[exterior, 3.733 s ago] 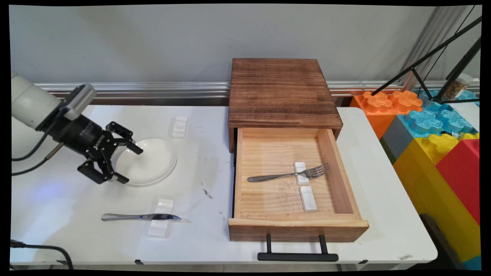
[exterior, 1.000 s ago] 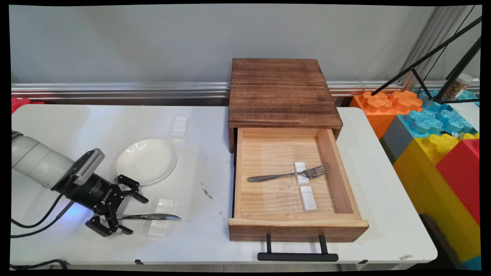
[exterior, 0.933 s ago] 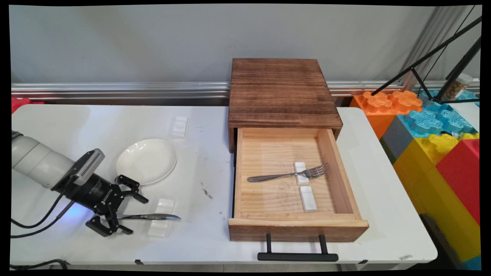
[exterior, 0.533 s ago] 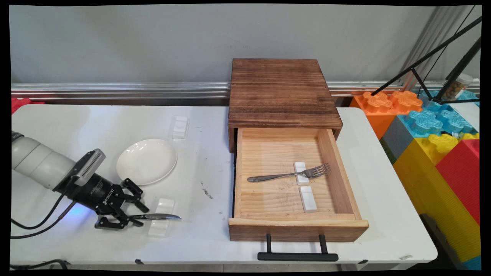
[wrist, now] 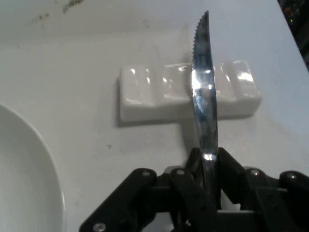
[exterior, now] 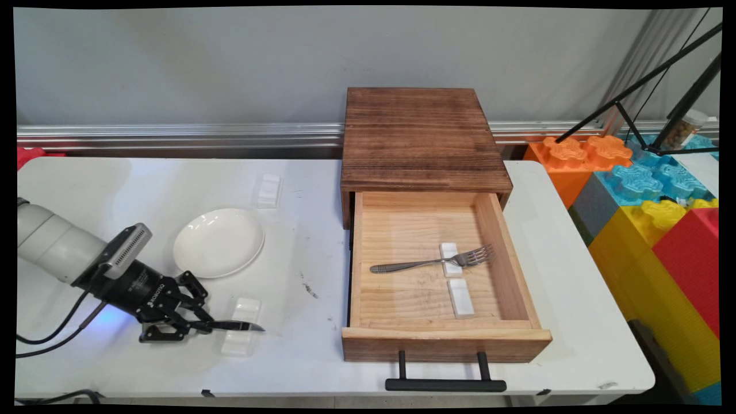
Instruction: Place the picked object into the drawer
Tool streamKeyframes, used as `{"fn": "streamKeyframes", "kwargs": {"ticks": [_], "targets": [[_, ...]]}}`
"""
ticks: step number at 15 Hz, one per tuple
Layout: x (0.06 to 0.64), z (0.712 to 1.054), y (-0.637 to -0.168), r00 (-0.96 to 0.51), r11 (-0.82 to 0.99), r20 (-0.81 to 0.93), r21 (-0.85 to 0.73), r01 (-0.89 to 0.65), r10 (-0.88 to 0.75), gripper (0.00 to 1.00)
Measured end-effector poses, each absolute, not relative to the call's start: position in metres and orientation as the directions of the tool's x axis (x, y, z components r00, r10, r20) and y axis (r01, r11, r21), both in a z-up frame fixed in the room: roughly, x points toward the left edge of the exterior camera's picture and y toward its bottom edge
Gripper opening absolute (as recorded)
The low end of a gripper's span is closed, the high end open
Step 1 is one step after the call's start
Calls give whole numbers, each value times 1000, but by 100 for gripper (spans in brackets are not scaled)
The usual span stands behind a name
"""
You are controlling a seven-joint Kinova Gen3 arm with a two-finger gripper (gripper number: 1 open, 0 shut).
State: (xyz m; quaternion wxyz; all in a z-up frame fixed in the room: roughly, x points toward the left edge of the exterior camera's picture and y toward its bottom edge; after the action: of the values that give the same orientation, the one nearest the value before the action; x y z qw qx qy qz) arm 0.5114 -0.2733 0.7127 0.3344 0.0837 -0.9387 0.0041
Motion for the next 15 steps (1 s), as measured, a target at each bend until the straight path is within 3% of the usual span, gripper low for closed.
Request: {"fn": "streamKeyframes", "kwargs": {"ticks": [15], "targets": [[511,756,-277,-741,987,653,69,-148,-157,0]]}}
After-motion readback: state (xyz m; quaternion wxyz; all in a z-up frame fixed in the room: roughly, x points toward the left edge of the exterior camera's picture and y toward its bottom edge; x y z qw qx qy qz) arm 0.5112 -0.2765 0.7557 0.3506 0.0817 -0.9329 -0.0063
